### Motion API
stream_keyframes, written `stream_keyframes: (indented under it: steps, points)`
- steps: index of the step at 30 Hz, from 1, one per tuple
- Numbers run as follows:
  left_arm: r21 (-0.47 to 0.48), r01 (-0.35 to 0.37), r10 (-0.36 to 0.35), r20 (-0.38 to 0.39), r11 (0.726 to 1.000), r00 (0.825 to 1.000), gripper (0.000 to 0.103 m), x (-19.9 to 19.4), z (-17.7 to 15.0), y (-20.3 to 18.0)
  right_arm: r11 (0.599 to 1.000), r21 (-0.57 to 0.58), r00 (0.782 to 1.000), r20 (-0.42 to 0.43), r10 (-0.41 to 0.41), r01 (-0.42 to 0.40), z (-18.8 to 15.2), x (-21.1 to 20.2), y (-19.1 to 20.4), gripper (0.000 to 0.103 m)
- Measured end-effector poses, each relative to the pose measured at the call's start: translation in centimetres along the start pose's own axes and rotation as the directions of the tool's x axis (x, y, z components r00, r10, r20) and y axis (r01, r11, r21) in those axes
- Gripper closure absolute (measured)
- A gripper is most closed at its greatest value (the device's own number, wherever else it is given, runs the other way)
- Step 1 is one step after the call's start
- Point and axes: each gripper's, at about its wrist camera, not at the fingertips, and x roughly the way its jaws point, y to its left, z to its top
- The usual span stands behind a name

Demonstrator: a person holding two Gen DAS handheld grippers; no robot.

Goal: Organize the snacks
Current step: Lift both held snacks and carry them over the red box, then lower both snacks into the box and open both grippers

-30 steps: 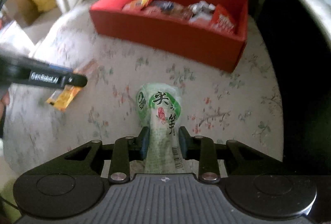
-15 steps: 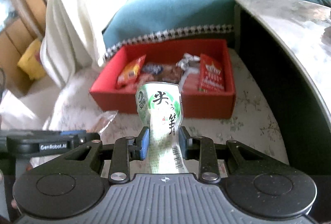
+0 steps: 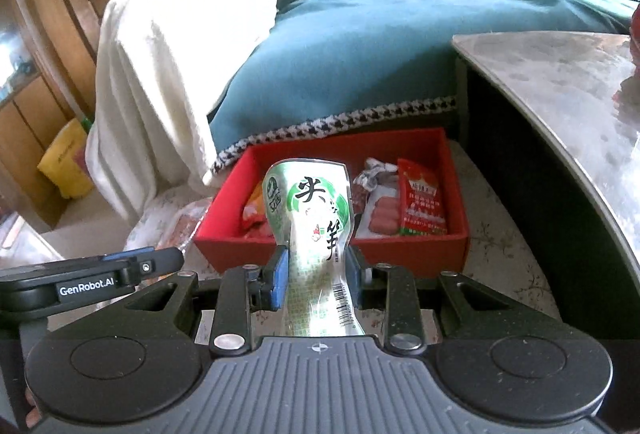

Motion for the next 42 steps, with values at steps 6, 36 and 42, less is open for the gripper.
stream_keyframes:
  steps: [6, 36, 42]
  points:
    - [0.018, -0.019, 0.018, 0.049, 1.0, 0.999, 0.08, 0.2, 1.0, -0.3, 1.0, 0.01, 0.998, 0.055, -0.008, 0.008, 1.2, -0.3, -0.2, 0.066]
    - [0.104, -0.105, 0.09, 0.14, 0.989, 0.986, 0.08, 9.6, 7.7, -3.2, 0.995, 0.029, 0.991, 0.1, -0.094, 0.092, 7.4, 8.3, -2.7, 0.066]
    - [0.123, -0.131, 0.121, 0.08, 0.984, 0.989, 0.08, 14.0, 6.9, -3.1, 0.991, 0.005, 0.991, 0.04, -0.13, 0.13, 7.5, 12.5, -3.5, 0.066]
